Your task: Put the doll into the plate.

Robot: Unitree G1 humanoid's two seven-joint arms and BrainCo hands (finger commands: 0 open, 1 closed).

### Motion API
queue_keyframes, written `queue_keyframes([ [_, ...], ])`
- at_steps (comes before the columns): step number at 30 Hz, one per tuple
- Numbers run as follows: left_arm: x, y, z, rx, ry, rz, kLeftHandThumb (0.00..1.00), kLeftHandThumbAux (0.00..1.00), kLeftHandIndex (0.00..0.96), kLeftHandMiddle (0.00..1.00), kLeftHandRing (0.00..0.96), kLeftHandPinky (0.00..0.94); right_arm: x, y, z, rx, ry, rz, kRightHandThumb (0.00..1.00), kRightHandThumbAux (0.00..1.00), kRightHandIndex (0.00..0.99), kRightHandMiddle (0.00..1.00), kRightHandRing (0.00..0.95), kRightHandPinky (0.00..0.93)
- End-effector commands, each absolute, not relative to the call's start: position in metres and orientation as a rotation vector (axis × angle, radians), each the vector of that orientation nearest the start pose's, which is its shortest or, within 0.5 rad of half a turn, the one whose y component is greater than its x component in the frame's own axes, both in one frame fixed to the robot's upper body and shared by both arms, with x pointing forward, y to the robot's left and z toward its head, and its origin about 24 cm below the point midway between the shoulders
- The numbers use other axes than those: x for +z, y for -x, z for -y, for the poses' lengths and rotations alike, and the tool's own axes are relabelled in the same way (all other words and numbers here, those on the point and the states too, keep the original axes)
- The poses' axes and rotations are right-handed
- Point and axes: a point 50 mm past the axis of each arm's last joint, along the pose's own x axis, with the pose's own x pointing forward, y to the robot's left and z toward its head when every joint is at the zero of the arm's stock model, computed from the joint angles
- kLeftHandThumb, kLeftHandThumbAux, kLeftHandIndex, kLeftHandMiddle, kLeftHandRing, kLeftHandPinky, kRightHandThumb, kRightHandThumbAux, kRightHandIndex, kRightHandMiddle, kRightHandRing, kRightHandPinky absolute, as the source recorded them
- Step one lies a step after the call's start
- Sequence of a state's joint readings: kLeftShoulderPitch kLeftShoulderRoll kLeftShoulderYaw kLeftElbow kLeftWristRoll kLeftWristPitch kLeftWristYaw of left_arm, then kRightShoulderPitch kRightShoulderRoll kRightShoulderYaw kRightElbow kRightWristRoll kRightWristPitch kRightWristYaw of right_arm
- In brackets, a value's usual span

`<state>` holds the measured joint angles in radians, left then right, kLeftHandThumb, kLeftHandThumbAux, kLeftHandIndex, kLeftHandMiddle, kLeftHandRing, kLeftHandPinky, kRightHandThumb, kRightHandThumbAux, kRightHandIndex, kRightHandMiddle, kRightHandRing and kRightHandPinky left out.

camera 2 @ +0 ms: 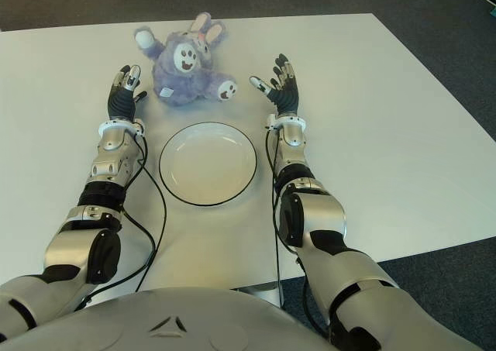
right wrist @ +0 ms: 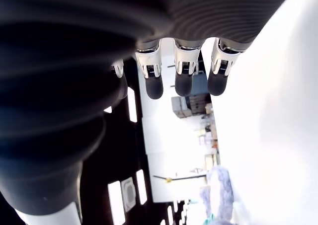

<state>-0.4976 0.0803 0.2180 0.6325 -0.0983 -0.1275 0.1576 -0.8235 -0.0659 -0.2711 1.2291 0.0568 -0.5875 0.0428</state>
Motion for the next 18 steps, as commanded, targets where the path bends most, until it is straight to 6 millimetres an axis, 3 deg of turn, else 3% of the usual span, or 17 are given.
queue_keyframes([
  [1,0.041,-0.334,-0.192,0.296,0.071,-0.036,0.0,0.396,0.0,0.09,0.06,0.0,0.041,-0.36,0.151,-0.045,-0.122,0.051,0.045,0.817,0.031,0.032,0.024,0.052],
  [18,0.047,-0.33,-0.203,0.373,0.027,0.088,0.0,0.373,0.0,0.101,0.077,0.0,0.04,-0.36,0.149,-0.042,-0.124,0.043,0.036,0.82,0.031,0.031,0.025,0.052],
])
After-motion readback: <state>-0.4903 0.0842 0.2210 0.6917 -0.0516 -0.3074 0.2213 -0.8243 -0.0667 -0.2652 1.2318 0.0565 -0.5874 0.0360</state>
